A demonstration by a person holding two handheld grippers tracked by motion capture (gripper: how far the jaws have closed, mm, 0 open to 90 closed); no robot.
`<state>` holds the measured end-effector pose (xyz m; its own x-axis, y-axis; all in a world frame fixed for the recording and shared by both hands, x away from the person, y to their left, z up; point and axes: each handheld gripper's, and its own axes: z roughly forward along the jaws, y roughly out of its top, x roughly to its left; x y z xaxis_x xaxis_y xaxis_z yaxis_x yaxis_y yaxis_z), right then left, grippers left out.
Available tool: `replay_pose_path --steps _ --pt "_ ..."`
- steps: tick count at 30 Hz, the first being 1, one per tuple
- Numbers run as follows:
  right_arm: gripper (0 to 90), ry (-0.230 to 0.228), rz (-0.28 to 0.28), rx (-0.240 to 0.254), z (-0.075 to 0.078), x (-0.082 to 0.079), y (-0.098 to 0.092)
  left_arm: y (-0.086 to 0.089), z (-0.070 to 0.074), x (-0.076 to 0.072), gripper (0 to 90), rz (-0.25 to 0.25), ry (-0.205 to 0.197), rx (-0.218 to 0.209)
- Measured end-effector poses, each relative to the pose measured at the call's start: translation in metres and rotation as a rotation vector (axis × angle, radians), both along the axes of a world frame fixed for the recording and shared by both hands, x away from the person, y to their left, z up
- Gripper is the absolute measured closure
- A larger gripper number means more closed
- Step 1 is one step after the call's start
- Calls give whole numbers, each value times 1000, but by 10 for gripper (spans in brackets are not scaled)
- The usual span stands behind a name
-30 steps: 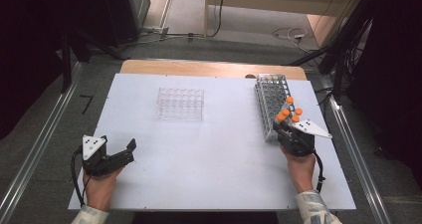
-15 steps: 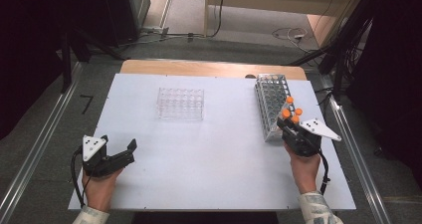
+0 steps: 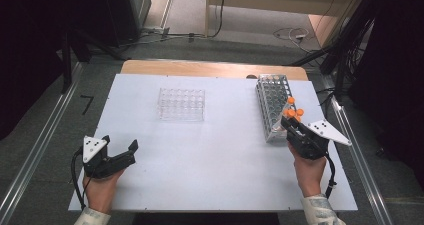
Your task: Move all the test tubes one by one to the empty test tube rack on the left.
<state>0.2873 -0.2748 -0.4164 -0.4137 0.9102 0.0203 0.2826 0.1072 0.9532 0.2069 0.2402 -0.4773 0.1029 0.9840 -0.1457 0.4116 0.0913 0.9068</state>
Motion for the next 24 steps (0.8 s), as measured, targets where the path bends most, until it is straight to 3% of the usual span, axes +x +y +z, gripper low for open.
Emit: replay_pose_path --steps 6,15,24 --pt "725 2 46 -8 2 -3 12 -4 2 2 55 -36 9 -31" --pt "726 31 115 -28 -4 -1 35 -15 7 5 55 -46 -20 -17" --pt "725 71 167 -46 -15 5 55 -31 10 13 55 -96 -11 -14"
